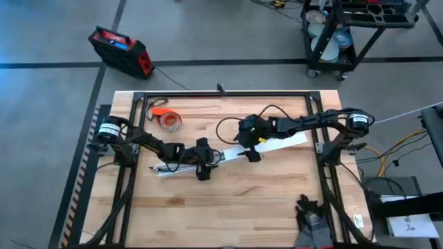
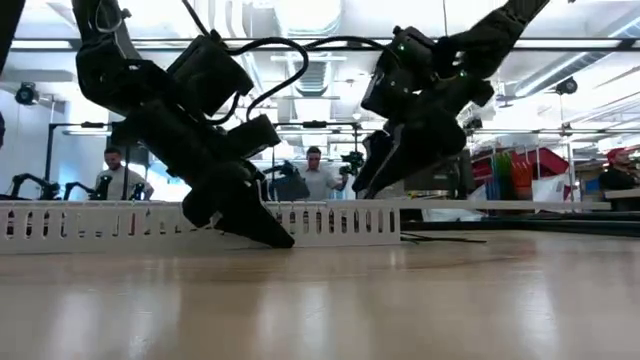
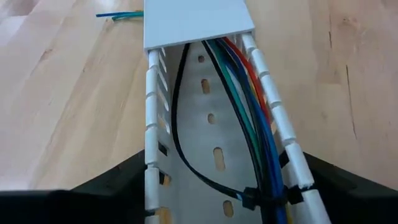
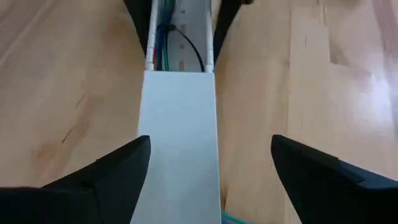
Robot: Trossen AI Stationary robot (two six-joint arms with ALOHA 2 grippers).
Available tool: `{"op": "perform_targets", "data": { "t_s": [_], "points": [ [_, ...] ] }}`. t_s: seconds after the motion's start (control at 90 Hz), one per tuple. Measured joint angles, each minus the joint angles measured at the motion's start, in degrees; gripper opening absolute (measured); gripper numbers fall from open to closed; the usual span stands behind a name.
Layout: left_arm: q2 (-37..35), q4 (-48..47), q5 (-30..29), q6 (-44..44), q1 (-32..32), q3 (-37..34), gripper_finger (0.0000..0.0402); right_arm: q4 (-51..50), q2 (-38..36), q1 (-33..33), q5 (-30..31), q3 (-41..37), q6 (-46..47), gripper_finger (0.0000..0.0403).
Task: Ziptie cables
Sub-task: Close the white cable duct
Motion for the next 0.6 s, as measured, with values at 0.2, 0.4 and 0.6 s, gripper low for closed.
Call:
{"op": "perform_targets", "data": {
  "t_s": [0.2, 0.4, 0.6],
  "points": [
    [0.0, 0.0, -0.1, -1.1, 0.0, 0.0, 0.027, 5.1, 0.5, 0.0, -2.9, -0.8, 1.6, 0.0329],
    [0.0, -0.1, -0.1, -1.6, 0.0, 0.0, 0.0266, 9.6, 4.3, 1.5, -5.9, -0.8, 4.7, 0.0315],
    [0.0, -0.5, 0.0, -1.6, 0.0, 0.1, 0.0245, 14.8, 8.1, 3.0, -5.2, -0.9, 7.2, 0.03]
  ]
}}
